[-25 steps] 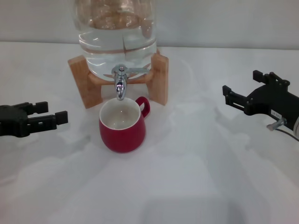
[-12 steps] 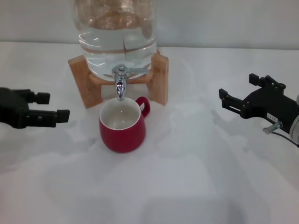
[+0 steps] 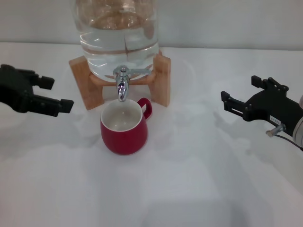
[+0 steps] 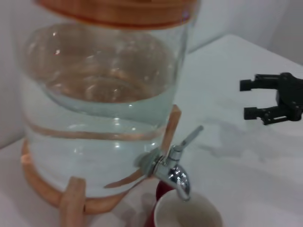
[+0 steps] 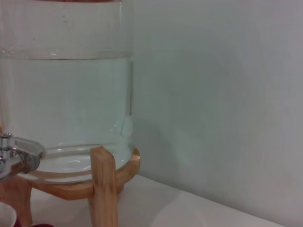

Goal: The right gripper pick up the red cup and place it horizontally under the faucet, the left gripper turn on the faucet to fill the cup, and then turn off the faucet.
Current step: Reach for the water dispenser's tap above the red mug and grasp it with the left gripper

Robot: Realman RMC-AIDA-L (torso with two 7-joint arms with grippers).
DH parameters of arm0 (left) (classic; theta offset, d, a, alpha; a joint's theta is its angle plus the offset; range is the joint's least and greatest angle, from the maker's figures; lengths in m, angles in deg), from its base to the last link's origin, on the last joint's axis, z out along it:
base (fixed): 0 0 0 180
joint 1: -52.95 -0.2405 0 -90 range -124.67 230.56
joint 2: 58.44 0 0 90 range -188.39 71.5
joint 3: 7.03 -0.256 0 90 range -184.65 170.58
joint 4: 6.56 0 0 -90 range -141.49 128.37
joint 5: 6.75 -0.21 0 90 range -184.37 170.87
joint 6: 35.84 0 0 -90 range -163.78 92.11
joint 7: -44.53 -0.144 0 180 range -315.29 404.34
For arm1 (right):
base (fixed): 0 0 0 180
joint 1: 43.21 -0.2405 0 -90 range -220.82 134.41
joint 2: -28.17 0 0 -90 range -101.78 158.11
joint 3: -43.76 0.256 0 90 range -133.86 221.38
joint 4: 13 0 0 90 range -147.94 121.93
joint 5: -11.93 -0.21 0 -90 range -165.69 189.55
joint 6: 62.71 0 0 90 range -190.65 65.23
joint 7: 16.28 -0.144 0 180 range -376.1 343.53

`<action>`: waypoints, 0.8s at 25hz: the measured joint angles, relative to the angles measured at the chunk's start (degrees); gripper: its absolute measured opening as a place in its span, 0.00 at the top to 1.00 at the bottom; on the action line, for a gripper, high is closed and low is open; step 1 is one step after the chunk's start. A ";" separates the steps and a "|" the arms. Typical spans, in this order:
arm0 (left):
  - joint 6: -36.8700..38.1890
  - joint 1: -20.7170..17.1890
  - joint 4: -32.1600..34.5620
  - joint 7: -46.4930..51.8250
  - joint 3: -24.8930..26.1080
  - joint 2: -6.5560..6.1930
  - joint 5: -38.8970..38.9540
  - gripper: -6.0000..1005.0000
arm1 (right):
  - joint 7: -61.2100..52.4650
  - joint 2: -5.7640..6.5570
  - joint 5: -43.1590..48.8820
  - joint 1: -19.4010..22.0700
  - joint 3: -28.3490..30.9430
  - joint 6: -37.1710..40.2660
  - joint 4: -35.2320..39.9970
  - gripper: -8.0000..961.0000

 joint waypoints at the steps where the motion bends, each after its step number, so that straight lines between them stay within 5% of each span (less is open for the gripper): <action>1: -0.50 0.79 0.04 0.06 -0.03 -0.11 -0.37 0.11 | 0.00 0.00 0.00 0.00 -0.02 -0.04 0.00 0.10; 13: -6.00 12.94 0.51 0.89 -0.57 -1.18 -7.42 0.11 | -0.13 -0.03 0.00 0.05 -0.04 -1.15 0.91 0.10; 20: -6.43 18.63 0.58 1.86 -5.36 -1.33 -11.51 0.11 | -0.16 -0.10 0.00 0.10 -0.01 -2.02 1.15 0.10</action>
